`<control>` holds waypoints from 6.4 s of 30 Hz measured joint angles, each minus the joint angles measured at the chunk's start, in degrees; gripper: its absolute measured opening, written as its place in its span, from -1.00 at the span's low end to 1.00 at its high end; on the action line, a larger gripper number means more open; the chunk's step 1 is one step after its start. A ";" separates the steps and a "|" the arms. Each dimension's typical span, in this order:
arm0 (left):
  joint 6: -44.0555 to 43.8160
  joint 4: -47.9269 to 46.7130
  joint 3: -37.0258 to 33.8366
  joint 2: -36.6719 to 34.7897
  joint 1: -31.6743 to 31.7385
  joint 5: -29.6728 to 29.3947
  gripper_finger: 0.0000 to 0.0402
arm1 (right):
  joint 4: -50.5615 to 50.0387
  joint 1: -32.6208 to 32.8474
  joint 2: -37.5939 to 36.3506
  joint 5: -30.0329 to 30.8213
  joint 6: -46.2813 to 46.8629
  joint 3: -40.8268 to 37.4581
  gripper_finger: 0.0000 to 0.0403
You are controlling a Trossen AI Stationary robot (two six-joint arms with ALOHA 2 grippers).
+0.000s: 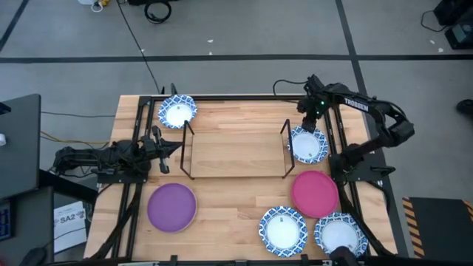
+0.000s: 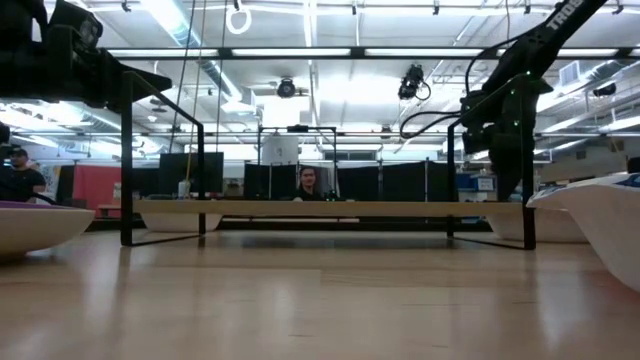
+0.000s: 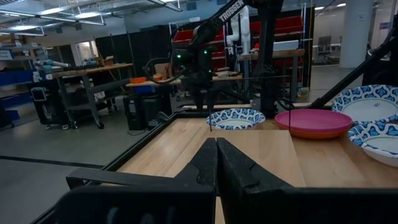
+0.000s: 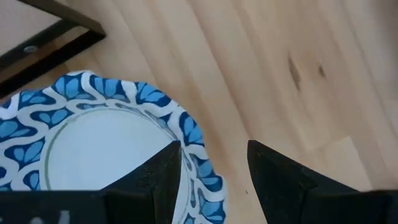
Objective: Place and stack plates onto a shelf
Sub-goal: Put the white-blue patterned bowl on the shelf
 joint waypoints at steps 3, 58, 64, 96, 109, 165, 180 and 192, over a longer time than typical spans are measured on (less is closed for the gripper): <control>-0.02 0.00 0.00 0.00 0.01 0.00 -0.98 | -0.02 0.62 1.03 1.71 -0.35 0.00 -0.05; -0.02 0.00 0.00 0.00 0.00 0.00 -0.98 | -9.74 3.24 6.18 12.20 0.74 9.47 -0.95; -0.02 0.00 0.00 0.00 0.01 0.01 -0.98 | -13.89 3.24 6.18 16.77 1.17 17.59 -0.95; -0.02 0.00 0.00 0.00 0.01 0.01 -0.98 | -11.41 14.06 6.20 22.85 1.87 48.48 -0.95; 0.05 0.00 0.00 0.00 0.01 -0.01 -0.98 | -7.15 24.73 6.20 16.62 2.74 48.48 -0.95; -0.03 -0.04 0.00 -0.02 0.01 0.00 -0.98 | -23.57 38.83 30.35 7.66 10.24 48.43 -0.95; -0.03 -0.04 0.00 -0.02 0.01 -0.01 -0.98 | -23.91 38.04 30.35 7.80 10.63 48.43 -0.81; -0.02 -0.04 0.00 -0.02 0.00 -0.01 -0.98 | -23.73 38.10 30.35 7.79 10.64 48.43 -0.71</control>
